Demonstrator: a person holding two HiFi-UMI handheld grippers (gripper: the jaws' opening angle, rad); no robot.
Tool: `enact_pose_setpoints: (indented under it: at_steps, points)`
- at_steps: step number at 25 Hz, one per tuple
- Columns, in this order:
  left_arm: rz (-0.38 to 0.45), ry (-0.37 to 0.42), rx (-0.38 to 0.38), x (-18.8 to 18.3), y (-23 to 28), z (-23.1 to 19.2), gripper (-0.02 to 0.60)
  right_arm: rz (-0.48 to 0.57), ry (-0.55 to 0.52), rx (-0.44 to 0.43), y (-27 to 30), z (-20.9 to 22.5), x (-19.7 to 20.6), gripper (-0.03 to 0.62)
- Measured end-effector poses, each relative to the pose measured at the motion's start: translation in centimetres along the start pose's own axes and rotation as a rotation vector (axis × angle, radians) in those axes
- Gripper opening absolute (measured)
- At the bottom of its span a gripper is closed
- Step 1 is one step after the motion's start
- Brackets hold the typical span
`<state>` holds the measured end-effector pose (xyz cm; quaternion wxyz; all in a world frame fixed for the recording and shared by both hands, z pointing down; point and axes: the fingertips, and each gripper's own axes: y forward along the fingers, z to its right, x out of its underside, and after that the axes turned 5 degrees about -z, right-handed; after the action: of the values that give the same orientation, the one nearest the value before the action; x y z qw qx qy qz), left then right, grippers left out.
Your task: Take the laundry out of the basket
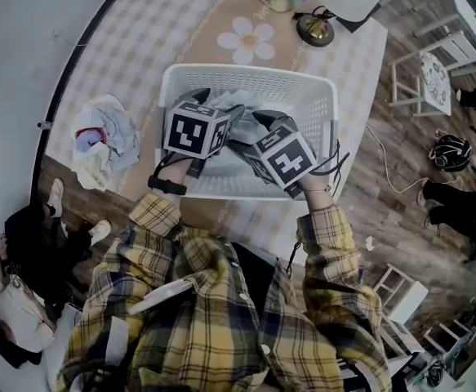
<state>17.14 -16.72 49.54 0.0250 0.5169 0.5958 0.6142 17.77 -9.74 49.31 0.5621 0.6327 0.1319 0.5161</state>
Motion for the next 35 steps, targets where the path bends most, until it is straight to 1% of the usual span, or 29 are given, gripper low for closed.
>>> enact_pose_setpoints:
  at_steps: [1, 2, 5, 7, 9, 16, 20, 22, 23, 26, 28, 31, 35]
  points:
    - [-0.015, -0.012, 0.001, 0.4, 0.5, -0.1, 0.387, -0.019, 0.001, 0.001, 0.5, 0.2, 0.3, 0.374]
    - [-0.031, -0.022, 0.002, 0.8, 0.9, -0.2, 0.414, -0.036, 0.004, 0.004, 1.0, 0.3, 0.5, 0.376]
    - [-0.074, -0.036, -0.006, 1.7, 2.2, -0.6, 0.416, -0.084, 0.004, 0.011, 2.7, 0.7, 1.2, 0.376]
    - [-0.100, -0.049, -0.014, 2.4, 2.8, -1.1, 0.416, -0.108, -0.030, 0.016, 4.0, 0.6, 1.6, 0.382]
    - [-0.125, -0.068, -0.014, 3.1, 3.4, -1.3, 0.416, -0.116, -0.053, 0.028, 5.1, 0.7, 1.8, 0.383]
    - [-0.239, -0.156, -0.017, 6.0, 5.5, -2.3, 0.416, -0.157, -0.032, 0.023, 7.7, 0.8, 3.4, 0.379]
    - [-0.279, -0.148, -0.003, 6.7, 6.0, -2.0, 0.388, -0.170, -0.030, 0.020, 8.4, 1.0, 4.3, 0.347]
    - [-0.291, -0.135, 0.004, 6.9, 6.1, -1.8, 0.359, -0.181, -0.029, 0.019, 8.4, 1.0, 4.5, 0.315]
    - [-0.299, -0.127, 0.010, 7.0, 6.1, -1.6, 0.330, -0.188, -0.029, 0.017, 8.3, 1.0, 4.5, 0.277]
    - [-0.317, -0.105, 0.031, 7.1, 6.0, -1.1, 0.226, -0.204, -0.056, 0.015, 8.2, 0.9, 4.7, 0.198]
    - [-0.324, -0.093, 0.045, 7.1, 6.0, -0.8, 0.172, -0.212, -0.078, 0.015, 8.1, 0.8, 4.7, 0.149]
    - [-0.334, -0.096, 0.067, 7.1, 5.9, -0.5, 0.120, -0.220, -0.097, 0.008, 7.9, 0.7, 4.8, 0.120]
    - [-0.331, -0.085, 0.084, 6.7, 5.4, -0.2, 0.092, -0.217, -0.100, -0.010, 7.4, 0.5, 4.5, 0.107]
